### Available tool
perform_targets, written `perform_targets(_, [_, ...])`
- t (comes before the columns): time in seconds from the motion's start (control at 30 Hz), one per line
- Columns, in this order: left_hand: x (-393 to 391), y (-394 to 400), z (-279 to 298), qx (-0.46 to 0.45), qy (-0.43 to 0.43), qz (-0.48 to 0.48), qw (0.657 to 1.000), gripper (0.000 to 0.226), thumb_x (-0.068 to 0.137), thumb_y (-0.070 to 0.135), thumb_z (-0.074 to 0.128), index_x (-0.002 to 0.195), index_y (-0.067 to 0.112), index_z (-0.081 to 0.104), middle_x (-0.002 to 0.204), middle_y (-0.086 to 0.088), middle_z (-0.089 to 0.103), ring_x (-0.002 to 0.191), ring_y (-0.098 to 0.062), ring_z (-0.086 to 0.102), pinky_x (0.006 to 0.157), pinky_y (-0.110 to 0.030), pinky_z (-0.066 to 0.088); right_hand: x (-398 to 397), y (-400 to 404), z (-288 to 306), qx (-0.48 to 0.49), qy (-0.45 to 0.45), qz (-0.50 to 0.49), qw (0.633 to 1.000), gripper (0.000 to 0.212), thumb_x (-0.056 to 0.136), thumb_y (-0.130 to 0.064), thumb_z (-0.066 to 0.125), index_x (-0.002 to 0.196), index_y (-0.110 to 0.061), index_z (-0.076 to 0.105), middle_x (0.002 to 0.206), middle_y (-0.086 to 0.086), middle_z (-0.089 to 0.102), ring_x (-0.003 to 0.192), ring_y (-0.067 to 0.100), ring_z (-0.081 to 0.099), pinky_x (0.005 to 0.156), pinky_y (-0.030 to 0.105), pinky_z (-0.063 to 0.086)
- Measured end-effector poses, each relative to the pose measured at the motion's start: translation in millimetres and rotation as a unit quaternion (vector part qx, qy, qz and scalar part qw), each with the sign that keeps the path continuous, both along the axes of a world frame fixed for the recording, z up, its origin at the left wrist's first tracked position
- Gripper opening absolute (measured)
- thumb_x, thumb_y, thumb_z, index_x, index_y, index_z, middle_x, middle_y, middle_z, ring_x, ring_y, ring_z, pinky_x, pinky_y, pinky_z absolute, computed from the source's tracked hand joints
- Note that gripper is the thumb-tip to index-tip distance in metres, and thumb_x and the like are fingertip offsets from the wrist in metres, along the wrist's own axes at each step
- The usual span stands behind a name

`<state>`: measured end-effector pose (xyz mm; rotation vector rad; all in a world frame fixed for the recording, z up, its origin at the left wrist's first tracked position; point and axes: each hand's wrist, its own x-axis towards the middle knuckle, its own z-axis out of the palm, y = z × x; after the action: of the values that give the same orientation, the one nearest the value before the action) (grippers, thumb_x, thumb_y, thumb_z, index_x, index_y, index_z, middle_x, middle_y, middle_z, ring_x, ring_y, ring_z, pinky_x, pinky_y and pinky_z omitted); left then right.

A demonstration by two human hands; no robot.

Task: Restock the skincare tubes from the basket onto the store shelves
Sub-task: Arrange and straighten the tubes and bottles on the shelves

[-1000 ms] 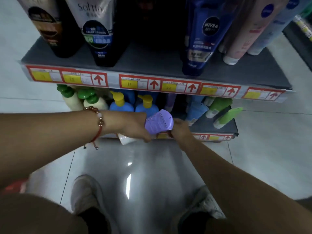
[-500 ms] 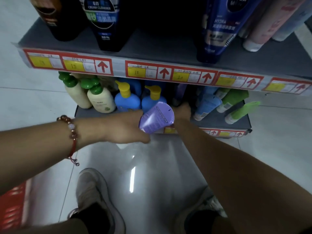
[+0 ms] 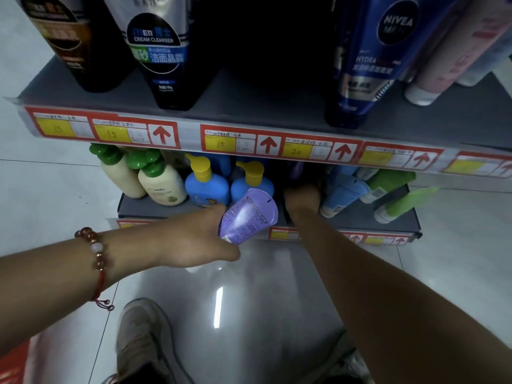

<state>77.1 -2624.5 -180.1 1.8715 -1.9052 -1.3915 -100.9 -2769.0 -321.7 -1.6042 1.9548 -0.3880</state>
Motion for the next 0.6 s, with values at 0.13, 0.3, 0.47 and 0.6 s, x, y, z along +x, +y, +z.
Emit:
perform_targets(0.13, [-5.8,-0.4,1.5,-0.006,0.017,-0.007,1.000,0.038,0.076,0.024,0.070,0.088,-0.005,0.049,0.072,-0.006,0.043,0.064,-0.013,0.041,0.061,-0.031,0.035,-14.6,6.2,1.9,-0.035,-0.061,0.022,0.997,0.024,0.087,-0.018,0.062,0.095,0.004,0.065,0.096,0.027,0.066,0.092,0.042,0.060,0.072,0.035,0.044])
perform_targets(0.3, [-9.7,2.5,3.9,0.001,0.011,-0.005,1.000,0.035,0.080,0.017,0.072,0.088,-0.005,0.047,0.073,-0.006,0.041,0.064,-0.012,0.039,0.060,-0.028,0.034,-21.6,9.0,0.9,-0.020,-0.072,0.048,0.996,0.024,0.085,-0.021,0.066,0.092,0.001,0.067,0.093,0.025,0.068,0.087,0.042,0.062,0.068,0.038,0.047])
perform_targets(0.47, [-9.3,5.3,4.1,0.018,0.010,-0.002,1.000,0.038,0.072,0.029,0.068,0.091,0.001,0.049,0.075,-0.004,0.045,0.066,-0.012,0.041,0.064,-0.033,0.037,-23.4,3.6,7.9,-0.012,-0.037,0.068,0.997,0.027,0.092,-0.016,0.060,0.106,0.007,0.064,0.108,0.028,0.065,0.100,0.044,0.059,0.081,0.038,0.046])
perform_targets(0.6, [-8.7,6.1,4.2,0.020,-0.001,0.003,1.000,0.047,0.069,0.038,0.066,0.097,0.003,0.052,0.079,-0.006,0.049,0.069,-0.013,0.044,0.068,-0.034,0.041,-13.1,13.7,11.4,-0.024,-0.027,0.078,0.996,0.046,0.089,-0.032,0.064,0.117,0.004,0.060,0.113,0.026,0.063,0.105,0.042,0.056,0.088,0.041,0.045])
